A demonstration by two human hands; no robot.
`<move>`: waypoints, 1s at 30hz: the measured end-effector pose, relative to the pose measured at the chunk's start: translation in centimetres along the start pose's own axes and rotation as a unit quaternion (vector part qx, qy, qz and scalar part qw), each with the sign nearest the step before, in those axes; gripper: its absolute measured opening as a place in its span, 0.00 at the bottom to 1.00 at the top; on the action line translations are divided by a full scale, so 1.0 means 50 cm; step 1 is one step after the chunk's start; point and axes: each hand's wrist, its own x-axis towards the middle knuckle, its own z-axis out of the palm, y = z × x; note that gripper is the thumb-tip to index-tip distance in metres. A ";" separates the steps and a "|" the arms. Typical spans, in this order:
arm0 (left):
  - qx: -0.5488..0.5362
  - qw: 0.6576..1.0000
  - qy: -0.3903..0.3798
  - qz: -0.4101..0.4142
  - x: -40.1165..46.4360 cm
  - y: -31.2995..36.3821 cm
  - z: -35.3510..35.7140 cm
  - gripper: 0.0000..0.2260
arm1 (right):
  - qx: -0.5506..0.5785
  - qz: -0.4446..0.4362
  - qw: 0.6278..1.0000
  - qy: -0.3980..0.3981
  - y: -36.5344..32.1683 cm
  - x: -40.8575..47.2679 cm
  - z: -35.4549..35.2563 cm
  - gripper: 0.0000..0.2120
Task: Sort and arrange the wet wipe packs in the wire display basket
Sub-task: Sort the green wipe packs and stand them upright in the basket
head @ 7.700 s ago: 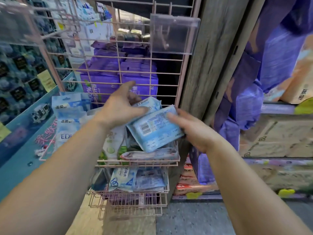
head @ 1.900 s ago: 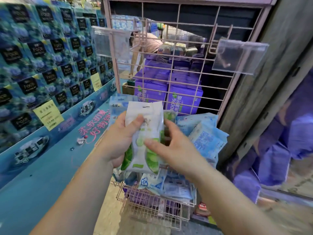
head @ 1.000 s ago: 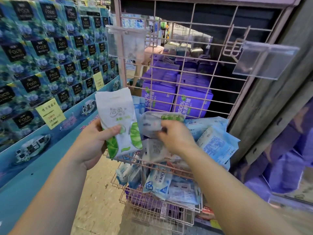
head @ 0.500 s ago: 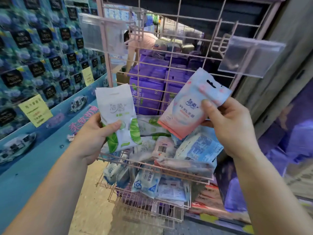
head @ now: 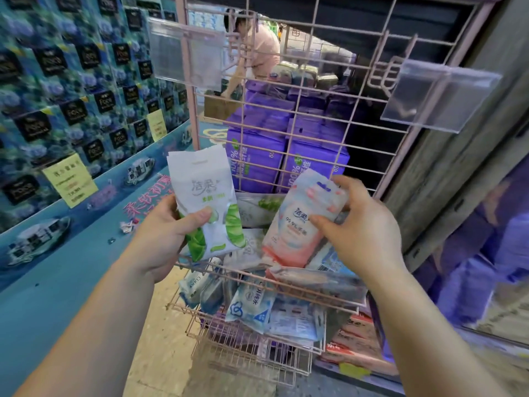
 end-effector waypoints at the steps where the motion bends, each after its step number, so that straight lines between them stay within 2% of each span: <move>1: 0.004 1.000 -0.002 -0.001 -0.002 0.000 -0.001 0.21 | 0.000 -0.004 1.000 0.000 0.012 0.002 0.000 0.27; 3: 0.010 1.000 -0.006 -0.002 -0.003 -0.003 -0.003 0.21 | 0.096 0.021 0.995 -0.021 0.038 0.006 0.003 0.22; 6: 0.011 1.000 -0.017 -0.006 0.001 -0.006 -0.003 0.24 | 0.297 0.085 0.951 -0.009 0.061 0.004 -0.002 0.26; 9: -0.004 1.000 -0.030 -0.009 0.008 -0.009 0.002 0.24 | 0.375 0.094 0.921 0.041 0.070 0.009 -0.021 0.32; 11: -0.009 0.999 -0.043 -0.010 0.012 -0.011 0.012 0.23 | 0.404 0.078 0.910 0.041 0.078 0.001 -0.036 0.35; 14: -0.011 0.999 -0.043 -0.005 0.015 -0.017 0.029 0.18 | 0.421 0.066 0.904 0.022 0.107 -0.036 -0.050 0.35; 18: -0.005 0.999 -0.031 -0.014 0.017 -0.024 0.044 0.10 | 0.400 0.066 0.913 0.047 0.159 -0.089 -0.050 0.11; 20: 0.003 0.999 -0.033 -0.020 0.017 -0.024 0.049 0.11 | 0.391 0.087 0.915 0.051 0.184 -0.106 -0.046 0.12; 26: -0.006 0.999 -0.035 -0.030 0.019 -0.033 0.066 0.17 | 0.336 0.133 0.931 -0.058 0.228 -0.117 -0.038 0.14; 30: -0.016 0.998 -0.044 -0.030 0.017 -0.040 0.085 0.11 | 0.292 0.139 0.940 -0.106 0.217 -0.127 -0.023 0.14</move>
